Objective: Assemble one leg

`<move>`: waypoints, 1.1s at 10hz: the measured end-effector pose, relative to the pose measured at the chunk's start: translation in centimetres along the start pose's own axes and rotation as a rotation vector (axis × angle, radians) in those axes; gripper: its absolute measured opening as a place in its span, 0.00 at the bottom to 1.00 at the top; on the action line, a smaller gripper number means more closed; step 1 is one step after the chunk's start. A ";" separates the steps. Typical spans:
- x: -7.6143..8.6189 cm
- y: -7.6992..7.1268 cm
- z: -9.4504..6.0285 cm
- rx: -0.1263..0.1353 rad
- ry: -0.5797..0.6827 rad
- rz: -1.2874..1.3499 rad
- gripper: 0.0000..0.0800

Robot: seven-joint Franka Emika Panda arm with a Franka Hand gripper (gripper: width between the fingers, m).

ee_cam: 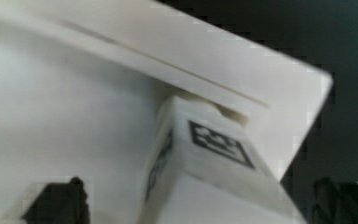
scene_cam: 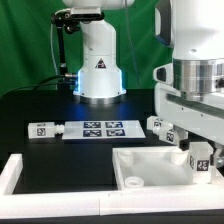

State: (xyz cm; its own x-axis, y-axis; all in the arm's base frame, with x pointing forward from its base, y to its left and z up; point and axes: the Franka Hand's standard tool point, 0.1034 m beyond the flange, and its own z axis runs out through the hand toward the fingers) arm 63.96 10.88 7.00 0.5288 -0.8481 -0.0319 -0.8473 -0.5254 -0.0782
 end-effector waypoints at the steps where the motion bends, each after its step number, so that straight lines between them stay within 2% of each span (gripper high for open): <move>1: -0.3 0.0 0.1 0.001 -0.002 -0.053 0.80; 2: -0.6 -0.2 0.1 0.009 0.015 -0.095 0.81; 4: -0.4 -0.1 0.1 0.008 0.016 -0.240 0.81; 5: -0.5 -0.1 0.1 -0.005 0.024 -0.374 0.81; 6: -0.7 -0.2 0.1 -0.029 0.037 -0.605 0.81; 7: -0.2 -0.2 0.2 -0.031 0.034 -0.805 0.81; 8: 0.4 -0.6 0.0 -0.028 0.034 -0.900 0.81; 9: 0.6 -0.7 -0.1 -0.025 0.038 -0.886 0.81; 10: 0.5 -0.7 0.0 -0.025 0.038 -0.864 0.69; 11: 0.6 -0.7 -0.1 -0.025 0.039 -0.863 0.52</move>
Offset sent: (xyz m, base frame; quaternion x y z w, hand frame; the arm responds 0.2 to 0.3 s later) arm 0.0000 0.0000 0.0000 0.0000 0.0000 -0.1938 0.9810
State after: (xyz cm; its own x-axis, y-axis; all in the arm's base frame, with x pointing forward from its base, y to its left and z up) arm 64.85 10.72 7.09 0.9863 -0.1530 0.0624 -0.1509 -0.9878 -0.0374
